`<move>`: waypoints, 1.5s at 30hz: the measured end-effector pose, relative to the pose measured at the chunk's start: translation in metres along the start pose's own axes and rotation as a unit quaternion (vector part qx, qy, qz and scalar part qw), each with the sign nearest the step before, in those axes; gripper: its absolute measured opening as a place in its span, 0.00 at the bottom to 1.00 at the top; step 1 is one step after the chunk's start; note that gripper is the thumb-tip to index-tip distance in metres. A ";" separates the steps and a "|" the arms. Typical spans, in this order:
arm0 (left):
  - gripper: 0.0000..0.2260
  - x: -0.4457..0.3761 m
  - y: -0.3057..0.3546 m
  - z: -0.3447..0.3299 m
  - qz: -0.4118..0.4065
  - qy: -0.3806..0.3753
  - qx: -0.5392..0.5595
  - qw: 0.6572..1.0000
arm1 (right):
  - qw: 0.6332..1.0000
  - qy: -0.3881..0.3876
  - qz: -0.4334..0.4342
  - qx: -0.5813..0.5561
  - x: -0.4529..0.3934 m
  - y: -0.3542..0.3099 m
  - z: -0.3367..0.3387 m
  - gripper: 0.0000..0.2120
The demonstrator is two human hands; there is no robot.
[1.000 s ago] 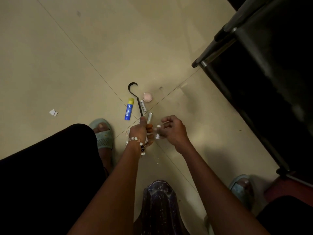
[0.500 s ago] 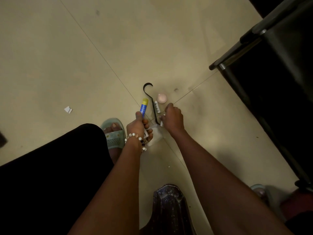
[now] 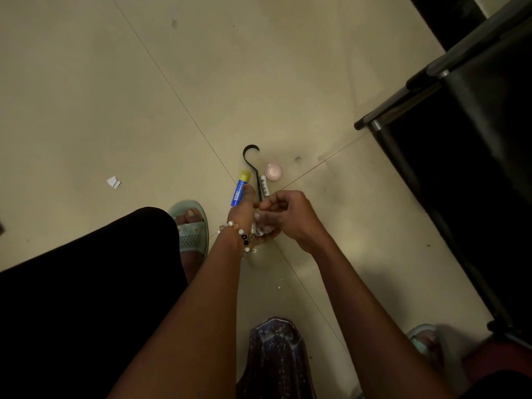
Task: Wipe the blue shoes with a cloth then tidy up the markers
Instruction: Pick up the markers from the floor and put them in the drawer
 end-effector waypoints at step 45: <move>0.04 0.435 -0.166 -0.137 -0.037 -0.281 -0.029 0.959 | 0.902 0.384 0.117 -0.158 0.465 -0.057 0.211 0.10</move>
Point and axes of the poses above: each hand's wrist, its own x-axis away from the middle knuckle, its own z-axis out of the back of the hand, y = z × x, the point moved 2 cm from there along -x, towards the middle knuckle, and after that the axes turned 11 degrees about x, right-handed, at the moved point
